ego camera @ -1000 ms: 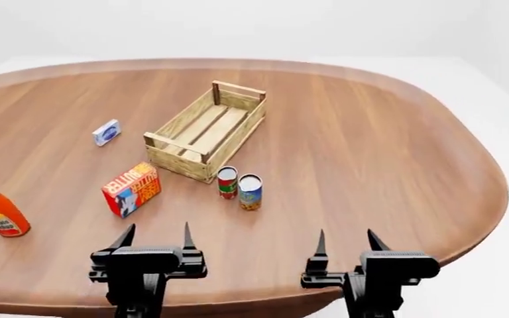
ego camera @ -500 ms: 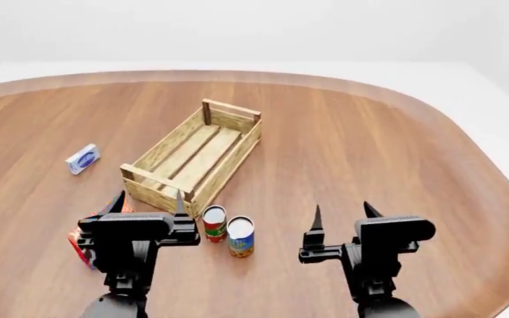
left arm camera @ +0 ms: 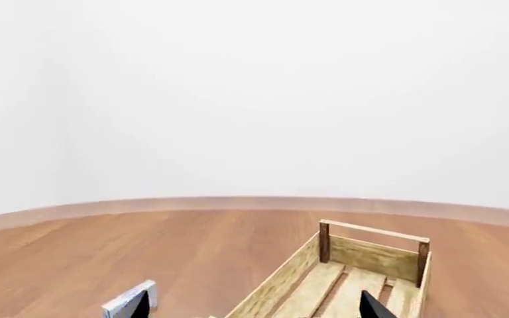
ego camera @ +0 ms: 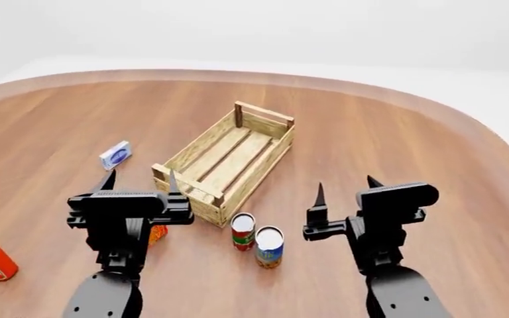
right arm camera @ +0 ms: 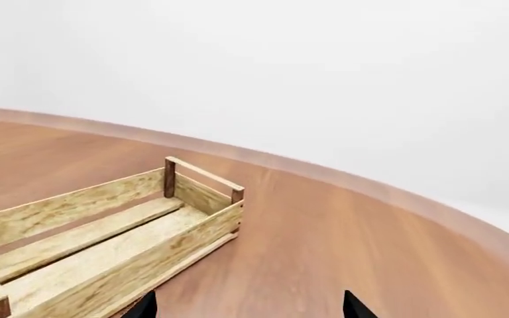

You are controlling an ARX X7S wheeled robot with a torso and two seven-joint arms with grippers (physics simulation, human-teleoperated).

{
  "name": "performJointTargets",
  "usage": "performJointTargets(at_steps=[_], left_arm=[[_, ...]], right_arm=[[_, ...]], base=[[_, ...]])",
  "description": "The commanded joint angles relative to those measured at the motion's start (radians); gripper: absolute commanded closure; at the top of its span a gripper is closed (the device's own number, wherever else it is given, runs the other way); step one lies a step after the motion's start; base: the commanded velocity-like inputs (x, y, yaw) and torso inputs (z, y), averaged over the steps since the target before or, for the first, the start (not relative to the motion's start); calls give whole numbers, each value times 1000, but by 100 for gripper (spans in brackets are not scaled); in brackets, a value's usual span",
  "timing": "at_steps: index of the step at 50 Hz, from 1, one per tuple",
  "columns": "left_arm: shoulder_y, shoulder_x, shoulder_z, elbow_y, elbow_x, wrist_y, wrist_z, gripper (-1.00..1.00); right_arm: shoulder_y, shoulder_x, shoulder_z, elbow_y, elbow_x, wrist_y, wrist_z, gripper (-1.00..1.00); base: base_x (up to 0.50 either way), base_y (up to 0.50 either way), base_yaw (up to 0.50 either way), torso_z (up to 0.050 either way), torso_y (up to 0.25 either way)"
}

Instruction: Pick up the ketchup, and put it in the wooden tray.

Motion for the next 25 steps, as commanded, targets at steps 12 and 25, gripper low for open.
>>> performJointTargets(at_steps=[12, 25], left_arm=[[-126, 10, -24, -75, -9, -86, -69, -100], [-195, -20, -22, -131, -5, -53, -55, -100]], right_arm=[[38, 41, 4, -36, 19, 70, -11, -100], [94, 53, -18, -29, 14, 111, -16, -100]], base=[[153, 21, 500, 0, 1], [143, 31, 456, 0, 0]])
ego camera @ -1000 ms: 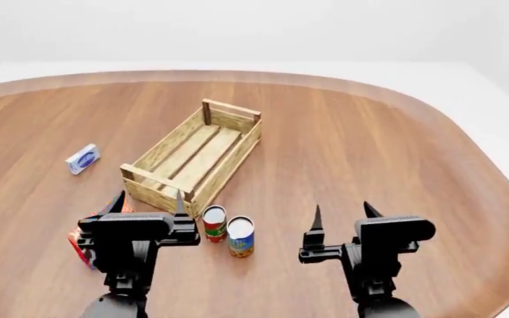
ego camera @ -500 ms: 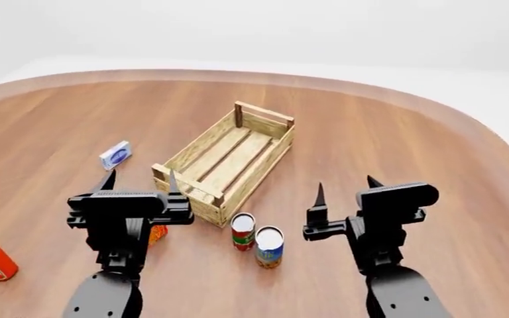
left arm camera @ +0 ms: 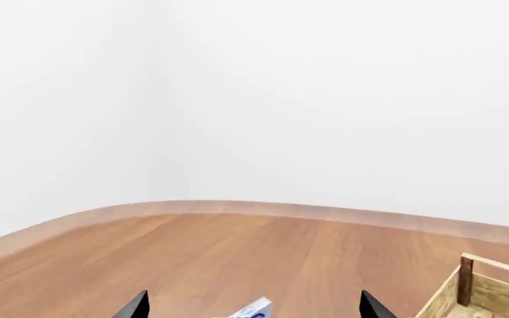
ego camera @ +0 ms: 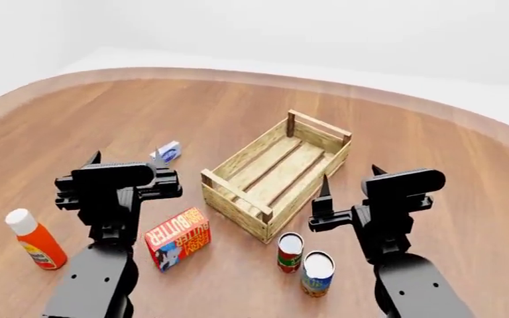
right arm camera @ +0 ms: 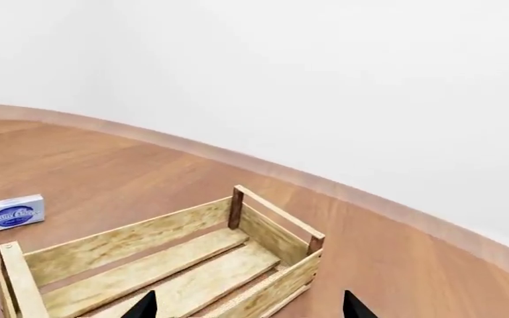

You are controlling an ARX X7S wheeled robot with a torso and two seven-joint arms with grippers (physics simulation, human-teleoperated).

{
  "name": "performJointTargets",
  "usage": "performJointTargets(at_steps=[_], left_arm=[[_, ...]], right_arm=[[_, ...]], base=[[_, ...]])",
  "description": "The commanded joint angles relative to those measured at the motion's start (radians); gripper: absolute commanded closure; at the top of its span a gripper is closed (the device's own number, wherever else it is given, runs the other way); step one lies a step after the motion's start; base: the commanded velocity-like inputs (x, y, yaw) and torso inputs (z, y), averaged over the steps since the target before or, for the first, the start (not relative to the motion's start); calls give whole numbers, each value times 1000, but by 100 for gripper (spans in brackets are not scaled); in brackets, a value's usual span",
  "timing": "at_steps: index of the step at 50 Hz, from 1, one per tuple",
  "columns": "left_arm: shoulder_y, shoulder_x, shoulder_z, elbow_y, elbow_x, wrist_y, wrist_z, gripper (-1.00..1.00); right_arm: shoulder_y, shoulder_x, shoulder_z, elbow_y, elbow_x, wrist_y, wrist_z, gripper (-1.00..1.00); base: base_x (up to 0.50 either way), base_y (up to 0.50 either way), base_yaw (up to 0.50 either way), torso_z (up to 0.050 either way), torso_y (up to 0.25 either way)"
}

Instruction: Pick up the ketchup, and put it in the wooden tray.

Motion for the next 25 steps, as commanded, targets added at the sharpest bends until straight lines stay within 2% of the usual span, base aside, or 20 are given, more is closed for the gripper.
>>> performJointTargets(at_steps=[1, 9, 25], left_arm=[[-63, -16, 0, -54, 6, 5, -4, -100], [-94, -27, 14, -81, 25, -5, -12, -100], [-102, -30, 14, -103, 18, 4, -23, -100]], right_arm=[[40, 13, -16, 3, -3, 34, -4, -100], [62, 21, -31, 8, -8, 57, -6, -100], [47, 29, -25, -19, 9, 71, -5, -100]], base=[[0, 0, 0, 0, 0], [54, 14, 0, 0, 0], [463, 119, 0, 0, 1]])
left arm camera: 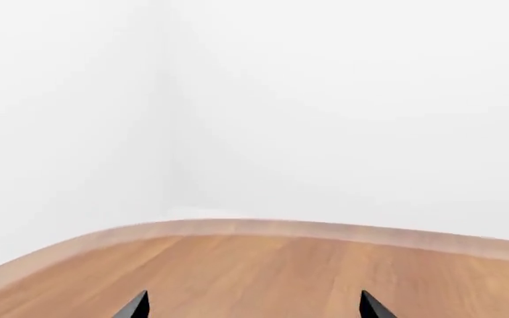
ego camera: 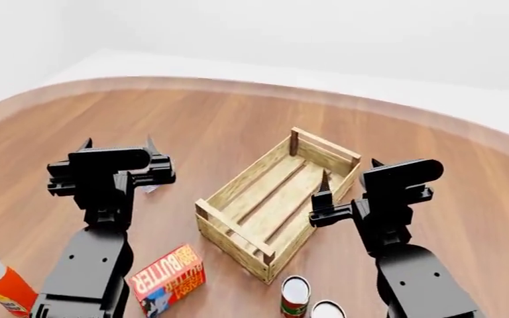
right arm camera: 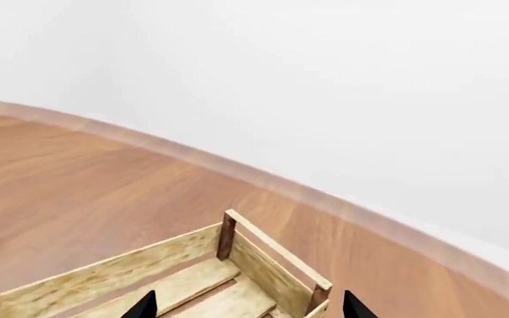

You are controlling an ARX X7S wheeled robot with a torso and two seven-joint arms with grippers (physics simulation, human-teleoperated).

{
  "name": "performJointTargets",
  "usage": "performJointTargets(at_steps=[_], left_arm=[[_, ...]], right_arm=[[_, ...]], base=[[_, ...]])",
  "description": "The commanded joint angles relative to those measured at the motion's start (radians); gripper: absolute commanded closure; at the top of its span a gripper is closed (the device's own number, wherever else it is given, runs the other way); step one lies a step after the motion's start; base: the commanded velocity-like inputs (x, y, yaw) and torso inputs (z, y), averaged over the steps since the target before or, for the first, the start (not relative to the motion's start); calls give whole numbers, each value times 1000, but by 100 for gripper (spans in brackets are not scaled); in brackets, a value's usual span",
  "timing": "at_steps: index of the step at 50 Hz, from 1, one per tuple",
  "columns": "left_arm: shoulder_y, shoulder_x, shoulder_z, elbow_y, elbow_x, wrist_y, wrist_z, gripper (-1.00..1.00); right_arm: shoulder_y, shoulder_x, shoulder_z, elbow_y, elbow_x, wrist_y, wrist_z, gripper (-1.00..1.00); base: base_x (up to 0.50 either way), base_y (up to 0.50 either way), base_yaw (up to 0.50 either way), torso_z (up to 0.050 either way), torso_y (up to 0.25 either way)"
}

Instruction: Pick up the ketchup, and put it in the wooden tray.

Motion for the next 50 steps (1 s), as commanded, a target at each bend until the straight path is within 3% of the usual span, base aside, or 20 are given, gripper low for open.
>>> performJointTargets(at_steps=[1, 13, 23, 41, 50], left_arm=[[-16, -4, 2, -27, 0, 8, -7, -100], [-17, -9, 2, -39, -7, 9, -13, -100], [69, -65, -32, 155, -62, -87, 7, -100], [259, -173, -245, 403, -114, -209, -79, -100], [420, -191, -427, 520, -149, -309, -151, -100]], right_arm=[[2, 5, -2, -5, 6, 9, 1, -100], [4, 3, -7, 11, 3, -5, 11, -100], [-20, 17, 2, -21, 13, 14, 14, -100], [7, 7, -36, 111, 40, -93, -64, -100], [84, -27, -79, 280, 45, -200, -136, -100]], base=[[484, 124, 0, 0, 0], [400, 102, 0, 0, 1], [0, 0, 0, 0, 0], [0, 0, 0, 0, 0], [0, 0, 0, 0, 0]])
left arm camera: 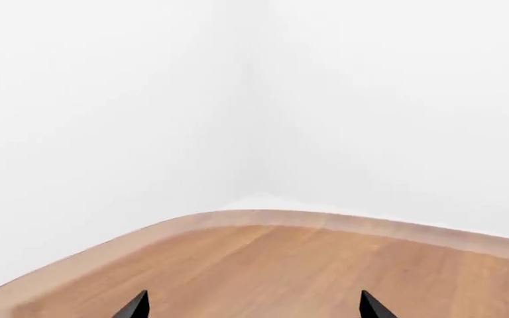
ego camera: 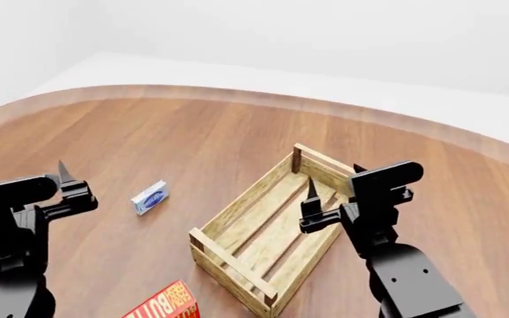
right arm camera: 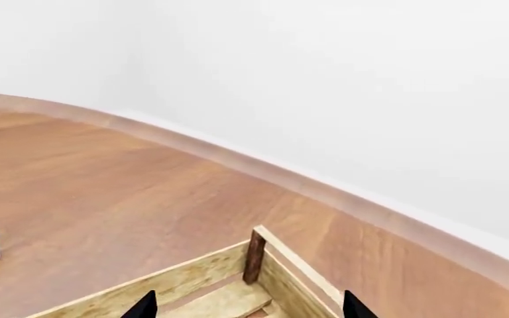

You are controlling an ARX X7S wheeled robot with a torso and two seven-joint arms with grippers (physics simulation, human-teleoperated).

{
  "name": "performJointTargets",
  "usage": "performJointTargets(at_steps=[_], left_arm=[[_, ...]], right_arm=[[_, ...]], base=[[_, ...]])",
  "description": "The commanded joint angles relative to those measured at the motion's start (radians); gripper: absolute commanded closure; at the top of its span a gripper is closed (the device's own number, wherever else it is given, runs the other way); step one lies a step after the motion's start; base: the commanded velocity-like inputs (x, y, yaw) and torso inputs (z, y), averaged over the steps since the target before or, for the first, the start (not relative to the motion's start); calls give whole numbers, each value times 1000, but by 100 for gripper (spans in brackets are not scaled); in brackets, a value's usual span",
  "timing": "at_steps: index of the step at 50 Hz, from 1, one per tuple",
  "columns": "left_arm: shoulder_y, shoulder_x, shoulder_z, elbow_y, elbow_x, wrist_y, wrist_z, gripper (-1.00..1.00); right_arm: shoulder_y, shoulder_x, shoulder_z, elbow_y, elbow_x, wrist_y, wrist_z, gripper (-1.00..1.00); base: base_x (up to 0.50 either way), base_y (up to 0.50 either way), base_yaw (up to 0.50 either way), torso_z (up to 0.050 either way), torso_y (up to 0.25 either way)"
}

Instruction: Pick up the ketchup, and put it in the wooden tray.

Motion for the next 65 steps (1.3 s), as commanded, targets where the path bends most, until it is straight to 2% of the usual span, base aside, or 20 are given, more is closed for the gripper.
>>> performJointTargets(at_steps=[1, 10, 27, 57, 65], left_arm=[[169, -36, -189, 143, -42, -121, -72, -100], [285, -67, -374, 311, -138, -456, -124, -100], [310, -56, -476, 376, -209, -667, -154, -100], [312, -1, -534, 347, -282, -778, -151, -100], [318, 8, -500, 302, -259, -723, -151, -100]], right_arm=[[71, -32, -45, 167, 7, -108, -72, -100], [134, -78, -87, 326, 2, -197, -122, -100], [137, -83, -92, 383, 9, -236, -125, -100], [130, -80, -103, 390, 20, -240, -112, -100], [128, -79, -106, 392, 24, -242, -111, -100]], base=[[0, 0, 0, 0, 0], [0, 0, 0, 0, 0], [0, 0, 0, 0, 0], [0, 0, 0, 0, 0], [0, 0, 0, 0, 0]])
